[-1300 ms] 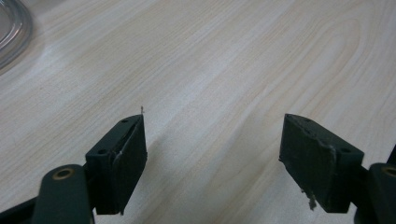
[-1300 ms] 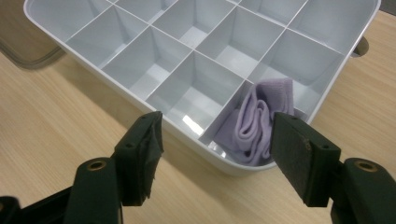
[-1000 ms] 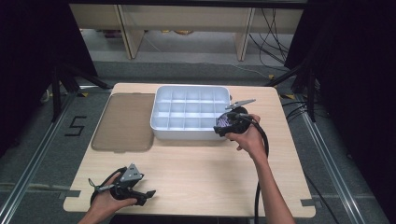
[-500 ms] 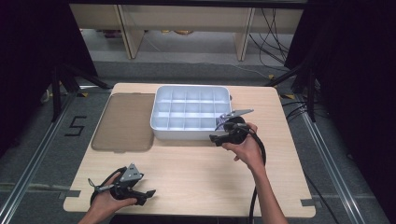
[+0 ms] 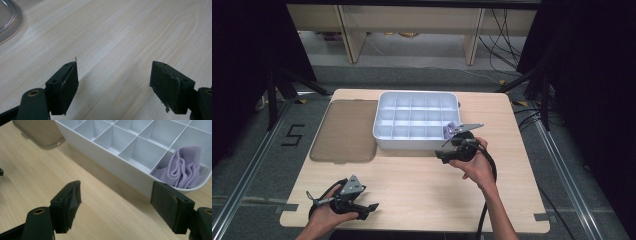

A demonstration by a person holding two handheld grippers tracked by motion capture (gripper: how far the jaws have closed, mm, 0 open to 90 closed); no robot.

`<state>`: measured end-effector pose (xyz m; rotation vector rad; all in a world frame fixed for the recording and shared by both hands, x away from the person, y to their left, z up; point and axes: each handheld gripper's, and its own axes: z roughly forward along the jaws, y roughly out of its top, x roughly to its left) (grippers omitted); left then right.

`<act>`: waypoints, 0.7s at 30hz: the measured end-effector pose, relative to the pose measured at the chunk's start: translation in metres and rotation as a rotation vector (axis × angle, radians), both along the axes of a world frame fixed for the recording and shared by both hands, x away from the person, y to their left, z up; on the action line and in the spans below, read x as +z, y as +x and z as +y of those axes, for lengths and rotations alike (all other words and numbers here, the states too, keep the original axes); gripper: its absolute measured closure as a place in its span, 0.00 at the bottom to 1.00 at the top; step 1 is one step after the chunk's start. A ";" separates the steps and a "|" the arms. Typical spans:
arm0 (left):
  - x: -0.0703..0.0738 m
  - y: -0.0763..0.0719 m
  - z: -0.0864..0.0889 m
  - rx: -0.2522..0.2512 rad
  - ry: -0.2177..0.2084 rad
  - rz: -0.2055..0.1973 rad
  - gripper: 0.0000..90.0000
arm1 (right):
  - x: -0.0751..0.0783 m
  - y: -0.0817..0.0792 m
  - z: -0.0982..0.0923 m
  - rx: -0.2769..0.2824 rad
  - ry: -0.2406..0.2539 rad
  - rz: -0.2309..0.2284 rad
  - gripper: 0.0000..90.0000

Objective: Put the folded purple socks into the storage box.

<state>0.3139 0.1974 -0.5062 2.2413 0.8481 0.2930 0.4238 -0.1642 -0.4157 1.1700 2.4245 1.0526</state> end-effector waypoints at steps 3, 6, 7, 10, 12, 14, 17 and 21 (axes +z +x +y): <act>0.000 0.000 0.000 0.000 -0.002 0.000 0.25 | -0.003 -0.003 0.002 0.009 0.014 -0.021 0.28; 0.000 0.000 0.000 -0.007 -0.002 -0.003 0.25 | -0.002 -0.008 0.004 0.010 0.008 0.001 0.28; 0.000 0.000 0.000 -0.006 -0.001 -0.003 0.25 | -0.006 -0.007 0.004 0.020 0.016 -0.039 0.28; 0.000 0.001 0.001 -0.018 0.008 -0.015 0.25 | -0.005 -0.011 0.005 0.022 -0.012 -0.024 0.26; 0.000 0.000 0.000 -0.012 0.006 -0.014 0.25 | -0.006 -0.013 0.007 0.017 0.004 -0.030 0.27; 0.001 0.001 0.001 -0.015 0.019 -0.021 0.25 | -0.006 -0.015 0.007 0.031 -0.002 -0.031 0.27; 0.001 0.002 0.001 -0.030 0.026 -0.023 0.25 | -0.009 -0.019 0.008 0.038 -0.012 -0.009 0.27; 0.001 0.000 0.000 -0.014 0.014 -0.017 0.25 | -0.012 -0.022 0.010 0.041 -0.013 -0.019 0.25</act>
